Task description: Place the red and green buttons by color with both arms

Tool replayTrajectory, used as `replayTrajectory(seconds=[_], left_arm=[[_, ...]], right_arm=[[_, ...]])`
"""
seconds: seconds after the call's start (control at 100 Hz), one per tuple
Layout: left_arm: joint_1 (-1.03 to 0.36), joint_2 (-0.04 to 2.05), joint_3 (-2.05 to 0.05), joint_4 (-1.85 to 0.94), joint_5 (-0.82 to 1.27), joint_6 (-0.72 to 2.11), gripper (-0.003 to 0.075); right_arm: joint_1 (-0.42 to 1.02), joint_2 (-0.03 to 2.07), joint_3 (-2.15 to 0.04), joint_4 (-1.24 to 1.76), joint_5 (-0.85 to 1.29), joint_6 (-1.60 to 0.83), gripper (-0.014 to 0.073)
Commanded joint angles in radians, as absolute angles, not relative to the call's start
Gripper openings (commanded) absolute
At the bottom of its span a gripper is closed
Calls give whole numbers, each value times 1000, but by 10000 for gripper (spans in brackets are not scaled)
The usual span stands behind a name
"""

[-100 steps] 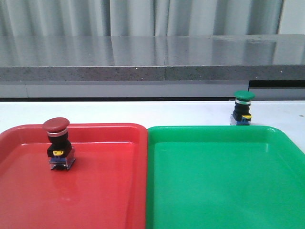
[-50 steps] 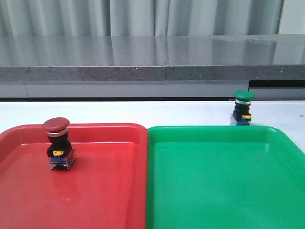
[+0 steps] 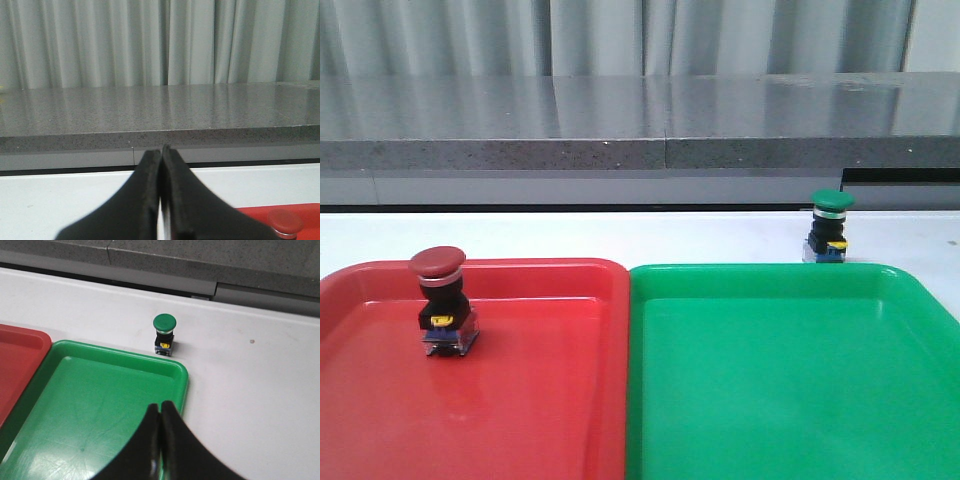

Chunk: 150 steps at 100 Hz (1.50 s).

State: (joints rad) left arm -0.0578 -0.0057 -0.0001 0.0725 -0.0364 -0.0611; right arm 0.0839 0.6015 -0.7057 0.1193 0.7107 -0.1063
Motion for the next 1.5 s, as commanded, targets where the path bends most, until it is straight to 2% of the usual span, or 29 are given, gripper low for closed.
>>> replayTrajectory(seconds=[0.0,0.05,0.12,0.29,0.34,0.47,0.75,1.03,1.29,1.49], left_arm=[[-58,-35,42,64,-116,-64,-19],[-58,-35,42,64,-116,-64,-19],[-58,-35,42,64,-116,-64,-19],[-58,-35,42,64,-116,-64,-19],[-58,-35,42,64,-116,-64,-19],[-58,-35,42,64,-116,-64,-19],[-58,-35,42,64,-116,-64,-19],[-58,-35,42,64,-116,-64,-19],[-58,-35,42,64,-116,-64,-19],[-58,-35,42,64,-116,-64,-19]], right_arm=[[81,609,-736,122,669,-109,-67],[81,609,-736,122,675,-109,-12],[81,609,-736,122,682,-109,109],[81,609,-736,122,689,-109,549],[81,609,-736,122,688,-109,627],[81,609,-736,122,681,-109,580],[81,669,-738,235,597,-109,579],[81,906,-796,296,541,-113,579],[82,1160,-937,295,491,-140,528],[82,1349,-1049,295,486,-148,528]])
